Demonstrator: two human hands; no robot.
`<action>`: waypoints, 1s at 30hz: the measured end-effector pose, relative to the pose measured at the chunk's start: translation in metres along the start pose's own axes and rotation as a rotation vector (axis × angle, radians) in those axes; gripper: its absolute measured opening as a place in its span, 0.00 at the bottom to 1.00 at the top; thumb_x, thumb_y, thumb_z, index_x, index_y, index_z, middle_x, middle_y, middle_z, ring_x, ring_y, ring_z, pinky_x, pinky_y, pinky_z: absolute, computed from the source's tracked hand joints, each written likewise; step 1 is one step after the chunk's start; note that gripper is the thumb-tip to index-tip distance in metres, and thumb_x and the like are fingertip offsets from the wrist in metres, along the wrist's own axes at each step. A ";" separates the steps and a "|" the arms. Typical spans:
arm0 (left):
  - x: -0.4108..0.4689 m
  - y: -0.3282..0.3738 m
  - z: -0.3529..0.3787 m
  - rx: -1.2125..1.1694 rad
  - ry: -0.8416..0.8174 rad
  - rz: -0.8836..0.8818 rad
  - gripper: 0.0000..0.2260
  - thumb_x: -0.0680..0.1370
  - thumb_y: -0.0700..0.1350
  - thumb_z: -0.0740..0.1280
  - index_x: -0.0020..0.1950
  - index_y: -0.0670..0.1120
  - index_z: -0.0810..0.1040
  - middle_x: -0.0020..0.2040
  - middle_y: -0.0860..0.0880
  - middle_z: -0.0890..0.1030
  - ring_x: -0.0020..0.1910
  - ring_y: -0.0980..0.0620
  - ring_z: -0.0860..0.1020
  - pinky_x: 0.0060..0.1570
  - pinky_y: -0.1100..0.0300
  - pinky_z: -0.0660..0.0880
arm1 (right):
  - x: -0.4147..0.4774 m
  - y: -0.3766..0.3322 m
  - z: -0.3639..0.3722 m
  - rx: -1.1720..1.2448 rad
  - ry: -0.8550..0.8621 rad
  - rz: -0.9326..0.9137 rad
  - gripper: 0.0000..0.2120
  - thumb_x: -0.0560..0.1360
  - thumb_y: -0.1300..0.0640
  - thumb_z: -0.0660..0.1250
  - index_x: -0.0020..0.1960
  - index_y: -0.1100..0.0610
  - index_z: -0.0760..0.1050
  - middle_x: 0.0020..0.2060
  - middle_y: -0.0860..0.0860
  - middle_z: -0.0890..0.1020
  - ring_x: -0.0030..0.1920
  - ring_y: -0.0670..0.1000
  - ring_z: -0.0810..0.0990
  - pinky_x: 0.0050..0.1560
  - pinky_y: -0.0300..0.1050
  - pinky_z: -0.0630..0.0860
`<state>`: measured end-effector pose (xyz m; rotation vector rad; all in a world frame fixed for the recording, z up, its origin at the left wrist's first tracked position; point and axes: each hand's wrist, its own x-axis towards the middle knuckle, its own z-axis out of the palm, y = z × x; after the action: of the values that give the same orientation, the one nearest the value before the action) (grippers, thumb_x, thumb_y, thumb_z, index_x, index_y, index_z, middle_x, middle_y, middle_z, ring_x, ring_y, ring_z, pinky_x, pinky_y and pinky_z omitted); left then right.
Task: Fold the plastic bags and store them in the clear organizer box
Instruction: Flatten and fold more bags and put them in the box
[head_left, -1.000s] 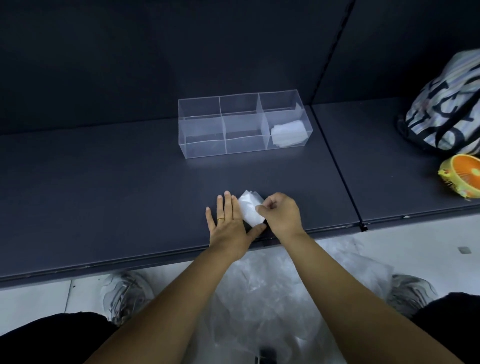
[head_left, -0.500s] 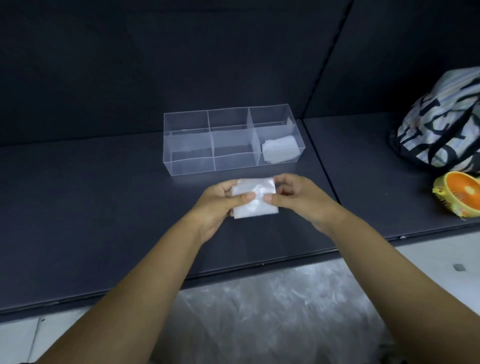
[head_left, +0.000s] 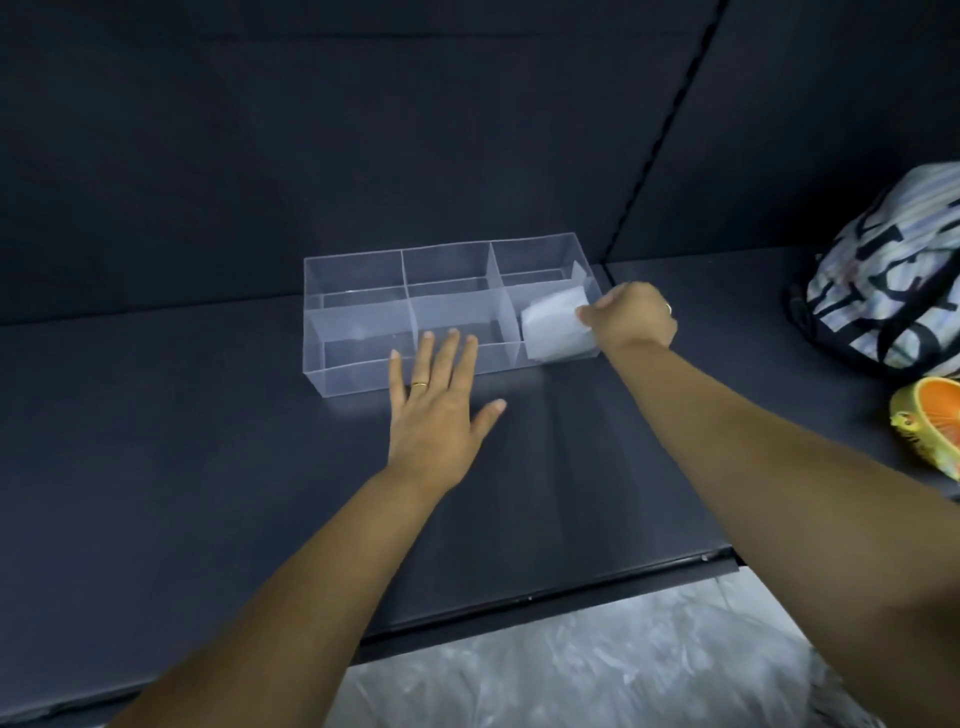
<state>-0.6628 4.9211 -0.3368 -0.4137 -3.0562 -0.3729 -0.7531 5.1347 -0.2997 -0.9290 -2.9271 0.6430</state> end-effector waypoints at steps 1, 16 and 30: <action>-0.001 -0.002 0.003 0.028 -0.003 0.009 0.32 0.79 0.63 0.46 0.79 0.50 0.44 0.79 0.50 0.47 0.77 0.48 0.39 0.70 0.47 0.28 | 0.000 -0.002 0.004 -0.055 0.028 -0.032 0.12 0.71 0.52 0.68 0.51 0.58 0.79 0.54 0.57 0.79 0.55 0.60 0.77 0.54 0.48 0.73; -0.147 -0.009 0.020 0.058 -0.128 -0.157 0.35 0.78 0.67 0.41 0.78 0.46 0.52 0.79 0.46 0.52 0.78 0.46 0.47 0.74 0.43 0.41 | -0.165 0.092 0.001 0.430 0.206 -0.328 0.11 0.78 0.50 0.63 0.40 0.55 0.69 0.40 0.50 0.71 0.39 0.51 0.70 0.42 0.42 0.64; -0.177 -0.003 0.029 0.056 -0.314 -0.144 0.37 0.71 0.69 0.32 0.76 0.52 0.33 0.77 0.52 0.34 0.75 0.49 0.32 0.71 0.45 0.31 | -0.281 0.208 0.048 0.035 -0.461 -0.029 0.07 0.75 0.53 0.68 0.46 0.57 0.78 0.40 0.54 0.81 0.45 0.56 0.80 0.40 0.41 0.71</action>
<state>-0.4927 4.8794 -0.3773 -0.2732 -3.4053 -0.2461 -0.4127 5.1153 -0.3907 -0.8264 -3.2970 1.0267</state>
